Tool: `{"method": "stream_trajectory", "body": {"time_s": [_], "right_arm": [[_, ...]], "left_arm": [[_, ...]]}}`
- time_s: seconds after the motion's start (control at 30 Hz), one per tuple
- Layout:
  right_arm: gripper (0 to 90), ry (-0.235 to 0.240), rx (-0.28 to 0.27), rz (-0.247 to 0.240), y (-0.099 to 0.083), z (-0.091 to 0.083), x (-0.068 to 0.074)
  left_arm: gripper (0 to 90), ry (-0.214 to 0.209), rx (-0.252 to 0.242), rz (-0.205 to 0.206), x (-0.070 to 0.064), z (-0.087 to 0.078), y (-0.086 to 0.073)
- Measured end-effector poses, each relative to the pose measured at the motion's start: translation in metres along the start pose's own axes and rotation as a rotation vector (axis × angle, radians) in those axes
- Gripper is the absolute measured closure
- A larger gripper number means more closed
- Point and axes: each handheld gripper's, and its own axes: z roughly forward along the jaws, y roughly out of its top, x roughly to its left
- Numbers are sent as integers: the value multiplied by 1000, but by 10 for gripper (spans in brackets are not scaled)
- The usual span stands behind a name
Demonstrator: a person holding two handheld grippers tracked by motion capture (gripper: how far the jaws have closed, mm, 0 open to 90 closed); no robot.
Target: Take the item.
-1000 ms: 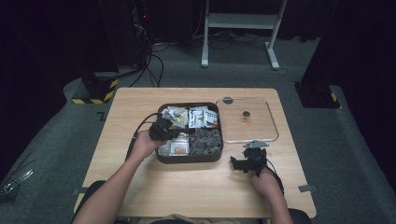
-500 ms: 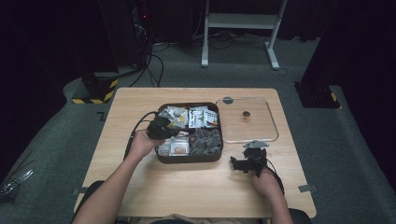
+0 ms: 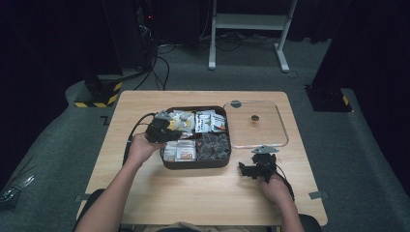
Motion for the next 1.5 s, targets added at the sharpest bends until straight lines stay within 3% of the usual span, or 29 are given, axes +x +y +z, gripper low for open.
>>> {"method": "stream_trajectory", "body": {"time_s": [0.23, 0.77, 1.3, 1.5], "right_arm": [[78, 0, 0, -1, 0, 0, 0], [77, 18, 0, -19, 1, 1, -3], [76, 16, -1, -16, 3, 3, -3], [76, 18, 0, -18, 4, 4, -3]], "left_arm": [[873, 12, -36, -15, 3, -16, -4], [872, 45, -69, -92, 20, -44, -19], [872, 96, -91, -178, 45, -65, -36], [871, 135, -91, -215, 57, -70, -45]]}}
